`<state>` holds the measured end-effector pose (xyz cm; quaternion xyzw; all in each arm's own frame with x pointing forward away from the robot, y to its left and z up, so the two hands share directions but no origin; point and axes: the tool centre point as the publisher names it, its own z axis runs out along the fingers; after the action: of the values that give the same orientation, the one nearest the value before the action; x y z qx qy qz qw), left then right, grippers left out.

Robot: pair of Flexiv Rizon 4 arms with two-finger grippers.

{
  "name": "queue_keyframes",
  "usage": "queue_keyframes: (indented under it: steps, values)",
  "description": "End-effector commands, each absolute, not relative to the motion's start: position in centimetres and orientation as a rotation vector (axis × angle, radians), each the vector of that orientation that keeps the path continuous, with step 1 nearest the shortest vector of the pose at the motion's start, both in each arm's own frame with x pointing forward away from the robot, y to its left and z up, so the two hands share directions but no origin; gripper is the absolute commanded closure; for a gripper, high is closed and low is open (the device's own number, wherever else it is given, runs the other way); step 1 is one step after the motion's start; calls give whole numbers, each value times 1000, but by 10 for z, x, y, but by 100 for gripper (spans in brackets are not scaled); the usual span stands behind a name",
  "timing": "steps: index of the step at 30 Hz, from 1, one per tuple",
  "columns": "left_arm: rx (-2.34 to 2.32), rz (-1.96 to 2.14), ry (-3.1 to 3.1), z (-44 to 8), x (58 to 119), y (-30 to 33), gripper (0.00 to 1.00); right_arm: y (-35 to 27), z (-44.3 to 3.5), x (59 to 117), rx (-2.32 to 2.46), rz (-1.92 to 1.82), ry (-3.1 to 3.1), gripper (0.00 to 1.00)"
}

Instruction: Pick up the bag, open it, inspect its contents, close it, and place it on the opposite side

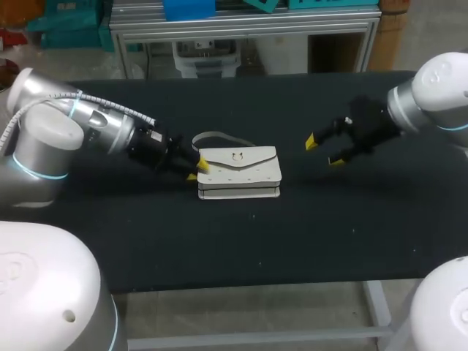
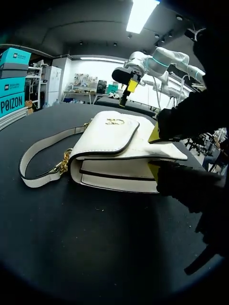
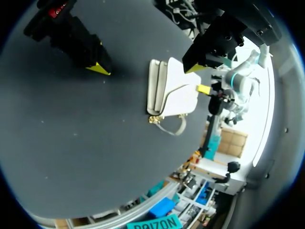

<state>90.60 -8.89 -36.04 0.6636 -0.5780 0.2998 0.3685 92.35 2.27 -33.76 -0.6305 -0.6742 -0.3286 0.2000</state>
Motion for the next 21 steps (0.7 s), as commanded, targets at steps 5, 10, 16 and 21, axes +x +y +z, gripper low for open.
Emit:
queue_keyframes:
  steps: [5,10,16,21]
  values:
    - [1732,752,-1475,-373,917,-89,100,17,-341,923,-1757,-910,-1894,0]
    - [1768,736,-1504,-369,918,-81,100,5,-337,923,-1767,-905,-1927,0]
    - [1819,674,-1567,-360,928,-63,100,-12,-330,926,-1786,-848,-2024,0]
    - [1876,648,-1614,-353,936,-47,100,-25,-324,928,-1716,-786,-2154,0]
